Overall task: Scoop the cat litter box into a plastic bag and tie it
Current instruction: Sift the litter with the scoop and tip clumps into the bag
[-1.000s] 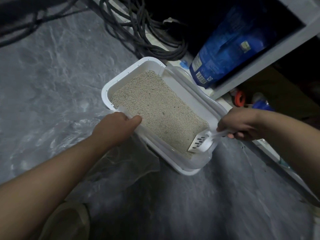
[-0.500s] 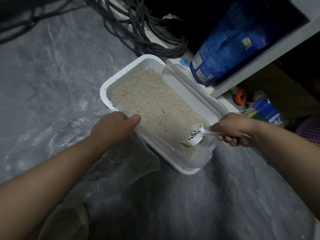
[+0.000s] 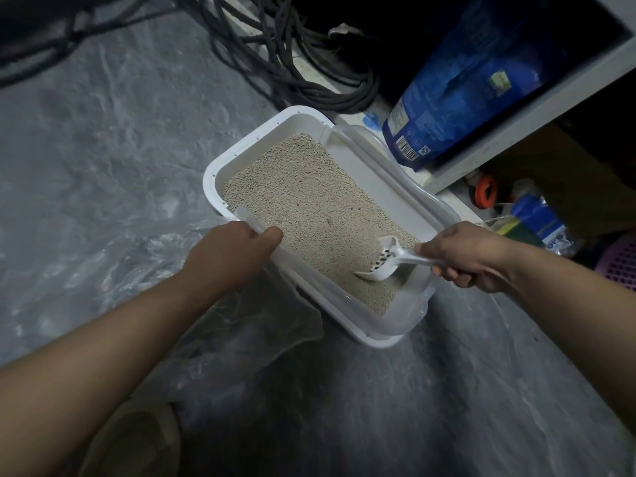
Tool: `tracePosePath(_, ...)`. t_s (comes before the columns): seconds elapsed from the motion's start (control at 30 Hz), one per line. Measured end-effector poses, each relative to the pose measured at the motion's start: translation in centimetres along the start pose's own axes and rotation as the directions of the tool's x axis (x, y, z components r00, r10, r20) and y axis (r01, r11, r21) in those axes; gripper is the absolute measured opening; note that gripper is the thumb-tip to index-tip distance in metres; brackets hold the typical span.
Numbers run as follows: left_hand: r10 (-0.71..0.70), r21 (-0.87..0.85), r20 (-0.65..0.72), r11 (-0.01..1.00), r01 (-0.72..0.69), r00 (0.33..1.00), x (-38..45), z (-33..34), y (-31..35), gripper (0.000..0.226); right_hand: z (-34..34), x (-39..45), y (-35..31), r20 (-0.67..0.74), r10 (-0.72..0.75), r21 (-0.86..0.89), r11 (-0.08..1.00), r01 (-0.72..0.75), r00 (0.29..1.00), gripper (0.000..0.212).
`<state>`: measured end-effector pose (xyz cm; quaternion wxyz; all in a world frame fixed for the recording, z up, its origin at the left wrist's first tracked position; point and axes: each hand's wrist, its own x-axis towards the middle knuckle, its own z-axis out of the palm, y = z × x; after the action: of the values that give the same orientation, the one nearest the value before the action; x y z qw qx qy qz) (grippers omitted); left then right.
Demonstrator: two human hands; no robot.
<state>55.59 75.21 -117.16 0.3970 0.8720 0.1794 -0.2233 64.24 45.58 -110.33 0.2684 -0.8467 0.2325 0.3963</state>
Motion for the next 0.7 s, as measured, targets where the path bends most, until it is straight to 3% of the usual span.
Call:
tracePosePath(0.47,0.021,0.023,-0.003,1.000,-0.021,1.000,0.3,0.4,0.0,0.047,1.5,1.1,-0.4,0.012,-0.018,0.118,0.993,0.017,1.000,0.035)
tracePosePath(0.6,-0.051,-0.058,0.003,0.997,0.051,0.999,0.4,0.6,-0.3,0.056,1.9,1.2,0.2,-0.005,-0.077,0.057,0.995,0.077,0.997,0.031)
tracePosePath(0.7,-0.069,-0.106,0.006,0.992,0.069,0.998,0.5,0.7,-0.5,0.060,2.6,1.8,0.0,-0.005,-0.049,0.131,0.990,0.049,0.999,0.035)
